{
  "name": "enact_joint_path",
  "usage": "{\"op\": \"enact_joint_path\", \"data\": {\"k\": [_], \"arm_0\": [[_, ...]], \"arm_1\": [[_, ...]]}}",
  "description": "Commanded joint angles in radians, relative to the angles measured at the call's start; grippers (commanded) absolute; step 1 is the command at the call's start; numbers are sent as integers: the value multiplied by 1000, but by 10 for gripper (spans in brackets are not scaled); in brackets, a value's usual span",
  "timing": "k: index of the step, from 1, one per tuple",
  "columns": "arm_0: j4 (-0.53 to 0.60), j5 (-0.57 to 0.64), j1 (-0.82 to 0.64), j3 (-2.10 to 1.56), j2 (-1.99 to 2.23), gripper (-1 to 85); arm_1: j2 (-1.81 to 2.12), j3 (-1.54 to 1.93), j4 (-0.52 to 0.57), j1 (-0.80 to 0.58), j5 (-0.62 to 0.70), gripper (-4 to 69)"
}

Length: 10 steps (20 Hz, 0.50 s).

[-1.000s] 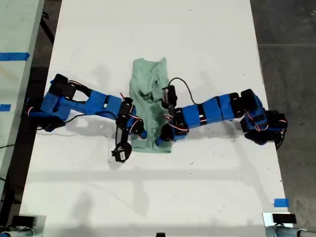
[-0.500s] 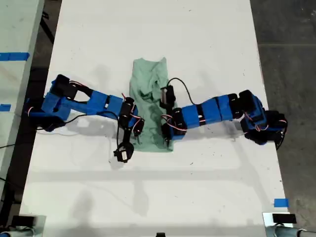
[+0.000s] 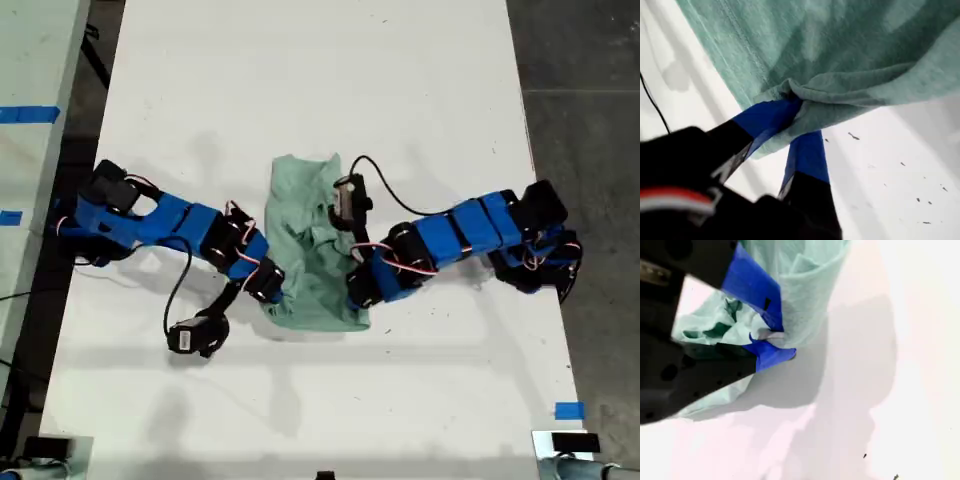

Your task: Fold tshirt

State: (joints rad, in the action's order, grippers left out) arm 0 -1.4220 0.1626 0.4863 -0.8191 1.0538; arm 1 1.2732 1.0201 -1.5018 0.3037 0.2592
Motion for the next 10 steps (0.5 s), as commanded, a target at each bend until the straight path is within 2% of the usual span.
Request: {"op": "enact_joint_path", "data": {"k": [1, 5, 7, 10], "arm_0": [[51, 28, 60, 60, 124, 0], [41, 44, 46, 49, 164, 0], [-15, 87, -12, 49, 186, 0], [-146, 201, -164, 40, 221, 0]], "arm_1": [[83, -141, -21, 81, 2, -21], [86, -153, -55, 51, -3, -21], [100, -141, -97, -34, 44, -21], [146, -86, -110, -213, 189, -21]]}}
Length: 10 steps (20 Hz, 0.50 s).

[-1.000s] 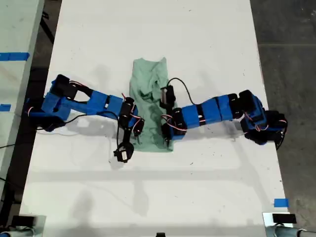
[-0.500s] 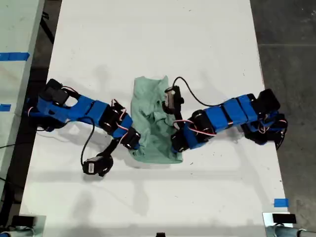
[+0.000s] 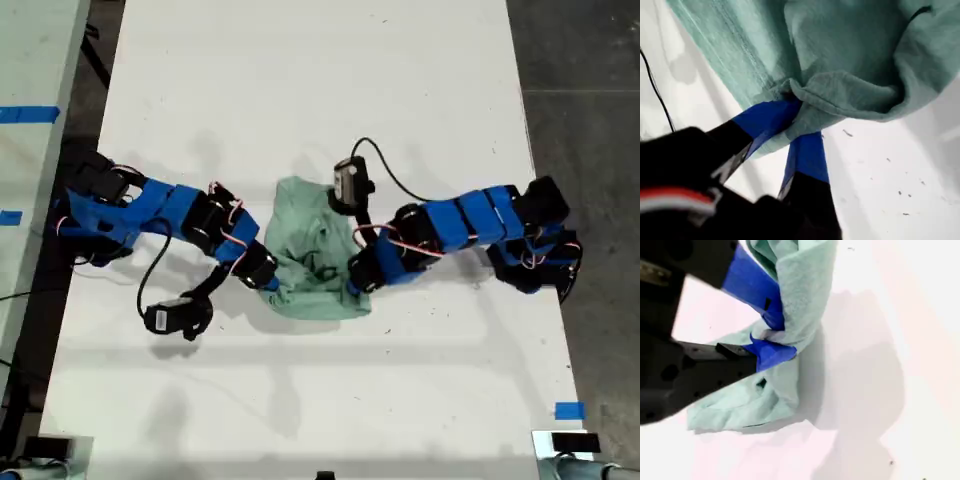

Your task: Fold tshirt

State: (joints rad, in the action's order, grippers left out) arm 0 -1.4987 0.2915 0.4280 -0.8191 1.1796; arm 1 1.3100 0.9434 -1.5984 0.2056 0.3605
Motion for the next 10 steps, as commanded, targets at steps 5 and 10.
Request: {"op": "enact_joint_path", "data": {"k": [5, 10], "arm_0": [[-109, 364, -420, 35, 114, 0], [-32, 525, -618, -12, 104, 0]], "arm_1": [[123, -12, -12, -446, 373, -21], [146, 67, 72, -624, 549, -21]]}}
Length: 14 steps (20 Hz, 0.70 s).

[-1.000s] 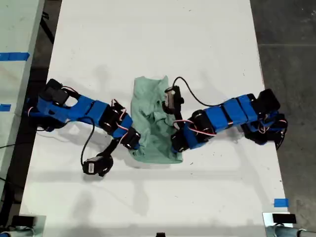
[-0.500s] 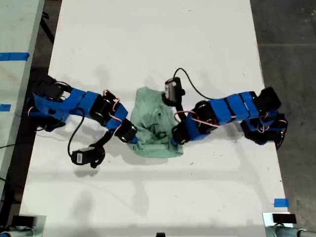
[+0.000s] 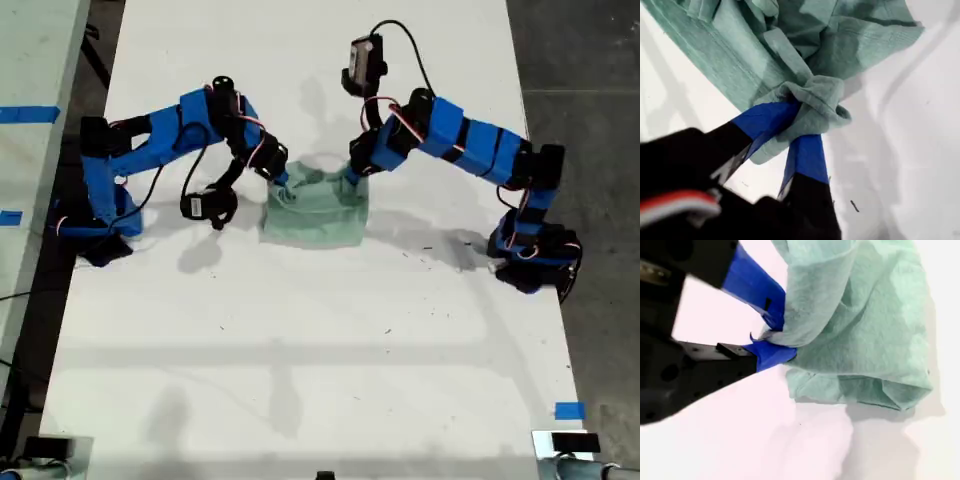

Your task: Fold tshirt

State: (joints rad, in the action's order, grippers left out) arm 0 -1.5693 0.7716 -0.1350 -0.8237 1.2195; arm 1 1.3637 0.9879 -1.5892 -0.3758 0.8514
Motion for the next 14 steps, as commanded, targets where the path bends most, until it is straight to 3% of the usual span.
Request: {"op": "enact_joint_path", "data": {"k": [1, 5, 7, 8, 11, 13, 14], "arm_0": [[67, 63, -78, -38, 44, 0], [249, 87, -196, -213, -80, 0], [351, 84, -302, -288, -153, 18], [360, 86, -353, -279, -202, 67], [308, 91, -410, -245, -209, 234], [258, 92, -393, -252, -92, 250], [232, 94, -377, -252, -12, 255]], "arm_1": [[92, 72, 107, -58, 75, -21], [95, 365, 373, -127, 104, -8], [74, 523, 532, -195, 91, 116], [40, 551, 557, -233, 71, 174], [48, 578, 523, -291, 18, 241], [155, 609, 485, -296, 29, 383], [213, 609, 445, -295, 31, 386]]}}
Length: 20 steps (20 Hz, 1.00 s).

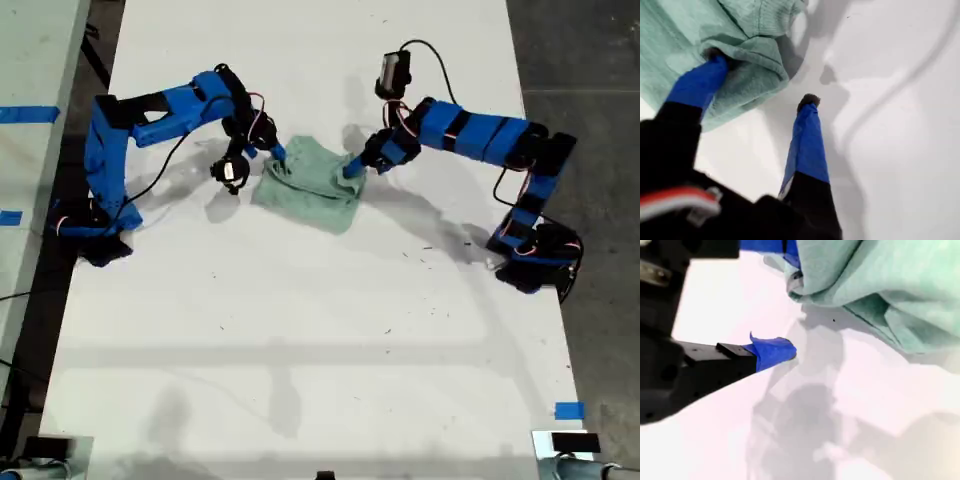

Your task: Fold tshirt

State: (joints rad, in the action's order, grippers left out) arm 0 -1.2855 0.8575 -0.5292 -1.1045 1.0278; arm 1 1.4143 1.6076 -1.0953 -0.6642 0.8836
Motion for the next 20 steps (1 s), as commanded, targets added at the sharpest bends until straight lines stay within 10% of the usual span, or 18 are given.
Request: {"op": "enact_joint_path", "data": {"k": [1, 5, 11, 20], "arm_0": [[-78, 8, 32, 29, 262, 258], [-170, -5, 118, -32, 561, 180], [2, -164, 281, -724, 1223, 1], [204, -532, 434, -1571, 1917, 1]], "arm_1": [[230, -3, -89, -3, -8, 374], [551, 91, -218, 52, -71, 320], [1100, 453, -331, 192, -353, 224], [1690, 1074, -178, 612, -887, 24]]}}
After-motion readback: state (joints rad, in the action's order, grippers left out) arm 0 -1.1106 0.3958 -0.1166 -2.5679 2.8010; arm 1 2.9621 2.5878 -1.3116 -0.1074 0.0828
